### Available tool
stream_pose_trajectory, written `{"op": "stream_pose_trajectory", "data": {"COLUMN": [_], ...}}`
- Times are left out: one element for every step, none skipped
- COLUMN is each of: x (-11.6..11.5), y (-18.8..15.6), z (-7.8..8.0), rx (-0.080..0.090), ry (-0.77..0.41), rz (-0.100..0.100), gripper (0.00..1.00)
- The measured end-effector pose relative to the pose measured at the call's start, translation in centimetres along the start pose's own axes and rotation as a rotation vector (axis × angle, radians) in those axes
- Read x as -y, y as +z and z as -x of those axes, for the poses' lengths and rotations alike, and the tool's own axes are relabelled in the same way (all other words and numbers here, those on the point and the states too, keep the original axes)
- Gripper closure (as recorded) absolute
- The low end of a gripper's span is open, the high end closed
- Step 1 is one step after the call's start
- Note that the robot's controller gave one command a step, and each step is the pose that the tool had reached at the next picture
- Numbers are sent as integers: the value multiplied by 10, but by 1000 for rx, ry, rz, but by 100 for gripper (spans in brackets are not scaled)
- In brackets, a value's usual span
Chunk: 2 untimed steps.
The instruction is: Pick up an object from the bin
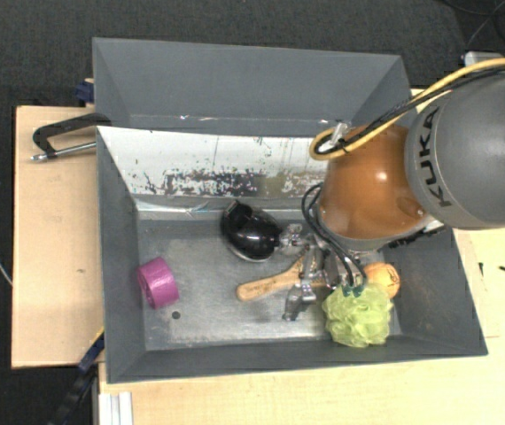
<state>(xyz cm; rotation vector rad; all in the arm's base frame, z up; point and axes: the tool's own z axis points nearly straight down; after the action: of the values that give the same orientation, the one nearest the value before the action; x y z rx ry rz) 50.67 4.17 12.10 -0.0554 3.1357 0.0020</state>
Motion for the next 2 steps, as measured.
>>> {"op": "stream_pose_trajectory", "data": {"x": [45,72], "y": [51,49], "z": [23,33], "rx": [0,2], "ry": [-109,-51], "rz": [1,3], "gripper": [0,0]}}
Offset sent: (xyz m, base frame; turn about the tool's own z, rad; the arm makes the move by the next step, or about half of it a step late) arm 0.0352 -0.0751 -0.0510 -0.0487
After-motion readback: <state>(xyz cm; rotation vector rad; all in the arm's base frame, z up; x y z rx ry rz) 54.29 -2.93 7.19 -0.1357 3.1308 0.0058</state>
